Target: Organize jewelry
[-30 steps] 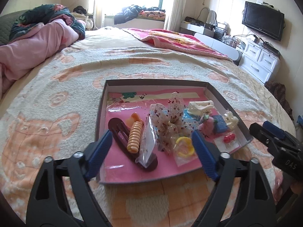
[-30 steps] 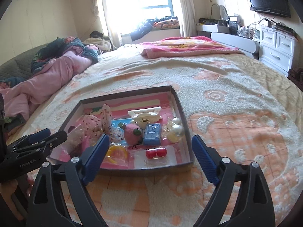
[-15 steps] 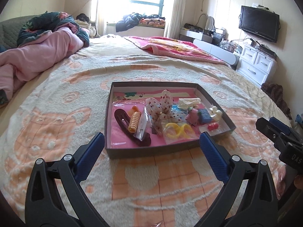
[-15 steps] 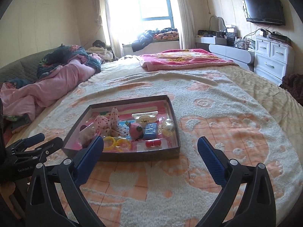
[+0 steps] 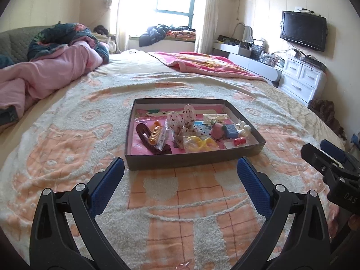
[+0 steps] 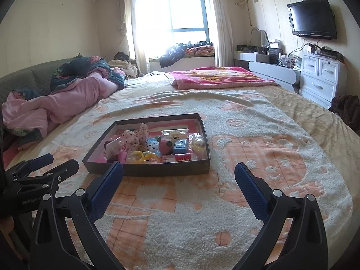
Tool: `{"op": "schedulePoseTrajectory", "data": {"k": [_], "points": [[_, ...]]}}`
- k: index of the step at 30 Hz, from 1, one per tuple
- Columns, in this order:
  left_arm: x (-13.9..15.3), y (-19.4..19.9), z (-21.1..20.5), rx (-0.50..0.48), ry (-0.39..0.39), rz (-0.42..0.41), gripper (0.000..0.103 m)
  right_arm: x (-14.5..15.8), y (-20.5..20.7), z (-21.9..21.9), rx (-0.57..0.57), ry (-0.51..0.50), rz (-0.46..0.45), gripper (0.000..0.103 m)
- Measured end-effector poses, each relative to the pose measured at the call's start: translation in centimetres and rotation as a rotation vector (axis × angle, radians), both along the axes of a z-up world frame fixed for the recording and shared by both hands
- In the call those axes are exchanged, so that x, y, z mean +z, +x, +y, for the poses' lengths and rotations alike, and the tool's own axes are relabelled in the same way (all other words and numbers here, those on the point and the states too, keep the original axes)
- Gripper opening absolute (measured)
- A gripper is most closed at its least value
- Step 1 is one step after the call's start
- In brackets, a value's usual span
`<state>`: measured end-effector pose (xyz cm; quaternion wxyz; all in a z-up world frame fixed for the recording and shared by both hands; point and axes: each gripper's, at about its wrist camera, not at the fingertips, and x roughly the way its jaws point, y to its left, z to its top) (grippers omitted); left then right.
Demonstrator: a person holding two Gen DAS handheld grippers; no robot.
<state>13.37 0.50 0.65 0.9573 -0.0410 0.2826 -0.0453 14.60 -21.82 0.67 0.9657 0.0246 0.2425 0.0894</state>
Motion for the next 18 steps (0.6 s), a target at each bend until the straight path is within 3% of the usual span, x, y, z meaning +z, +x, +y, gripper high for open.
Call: {"op": "schedulePoseTrajectory", "data": {"k": [9, 18], "points": [[-1.5, -2.2, -0.5, 0.019, -0.01, -0.015, 0.092, -0.2, -2.3, -0.4, -0.014, 0.002, -0.095, 0.097], [-1.5, -3.8, -0.6, 0.033, -0.011, -0.099, 0.092, -0.8, -3.4, -0.7, -0.003, 0.017, -0.134, 0.097]]}}
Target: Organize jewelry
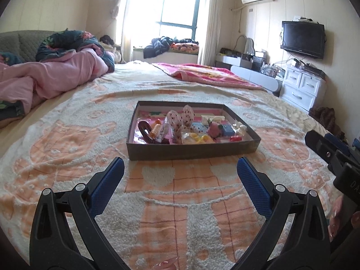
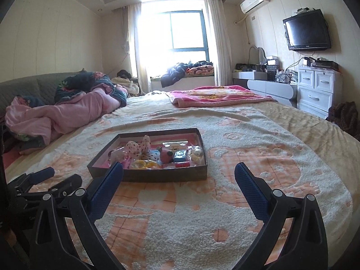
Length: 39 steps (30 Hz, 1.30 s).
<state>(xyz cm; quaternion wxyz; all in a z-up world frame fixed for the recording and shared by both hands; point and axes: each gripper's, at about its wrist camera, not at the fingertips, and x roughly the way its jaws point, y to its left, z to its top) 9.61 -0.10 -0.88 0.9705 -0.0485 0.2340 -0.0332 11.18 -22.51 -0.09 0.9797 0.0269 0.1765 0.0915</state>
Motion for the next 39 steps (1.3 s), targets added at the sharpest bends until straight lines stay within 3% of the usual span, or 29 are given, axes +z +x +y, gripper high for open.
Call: {"op": "schedulePoseTrajectory", "data": {"k": [7, 39], "points": [[0.14, 0.0, 0.61, 0.033, -0.009, -0.002, 0.092, -0.57, 0.44, 0.66, 0.012, -0.029, 0.033, 0.097], [0.49, -0.31, 1.01, 0.057, 0.003, -0.005, 0.092, -0.33, 0.11, 0.94, 0.014, -0.038, 0.023, 0.097]]}}
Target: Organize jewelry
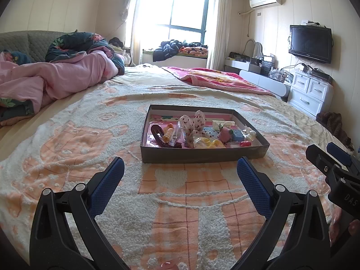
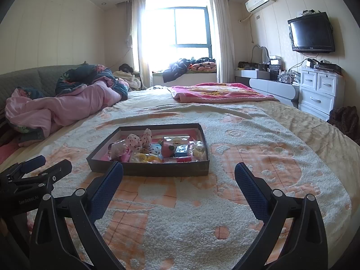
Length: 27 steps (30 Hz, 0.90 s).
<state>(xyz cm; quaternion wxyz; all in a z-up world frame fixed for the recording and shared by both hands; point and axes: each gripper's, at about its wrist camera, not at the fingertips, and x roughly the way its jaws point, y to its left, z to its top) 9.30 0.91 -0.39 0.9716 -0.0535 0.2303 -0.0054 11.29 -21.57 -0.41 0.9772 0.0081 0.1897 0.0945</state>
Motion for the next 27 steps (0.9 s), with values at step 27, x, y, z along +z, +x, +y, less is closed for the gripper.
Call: {"op": "schedulePoseTrajectory", "data": {"k": [27], "points": [[0.25, 0.07, 0.26, 0.004, 0.001, -0.006, 0.092, 0.05, -0.04, 0.11, 0.001, 0.001, -0.003, 0.097]]}}
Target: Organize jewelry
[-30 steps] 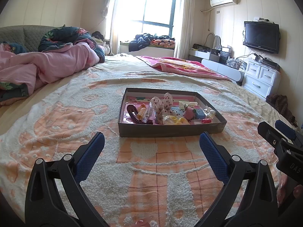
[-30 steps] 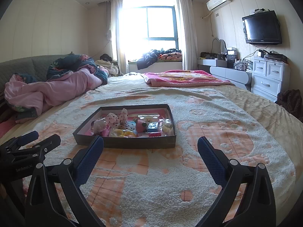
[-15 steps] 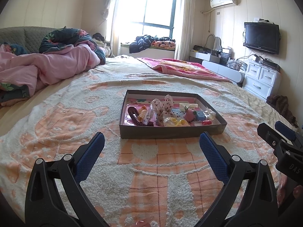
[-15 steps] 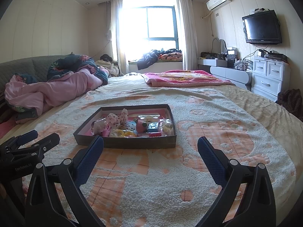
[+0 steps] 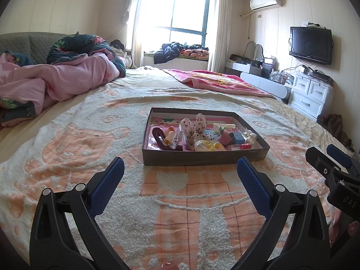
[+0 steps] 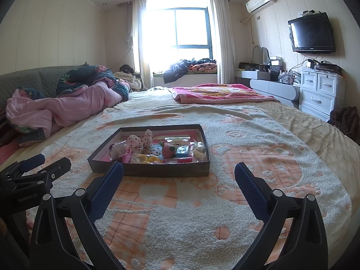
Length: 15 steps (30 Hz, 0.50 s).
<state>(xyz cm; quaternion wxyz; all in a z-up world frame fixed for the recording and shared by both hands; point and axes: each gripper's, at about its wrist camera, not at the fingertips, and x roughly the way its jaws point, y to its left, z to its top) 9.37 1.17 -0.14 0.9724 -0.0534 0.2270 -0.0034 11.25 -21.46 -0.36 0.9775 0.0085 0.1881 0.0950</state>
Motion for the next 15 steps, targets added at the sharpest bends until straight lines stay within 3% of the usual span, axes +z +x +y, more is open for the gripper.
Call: {"op": "schedulePoseTrajectory", "data": {"k": [15], "points": [[0.3, 0.01, 0.02, 0.001, 0.002, -0.006, 0.092, -0.01, 0.01, -0.06, 0.0, 0.001, 0.0, 0.097]]}}
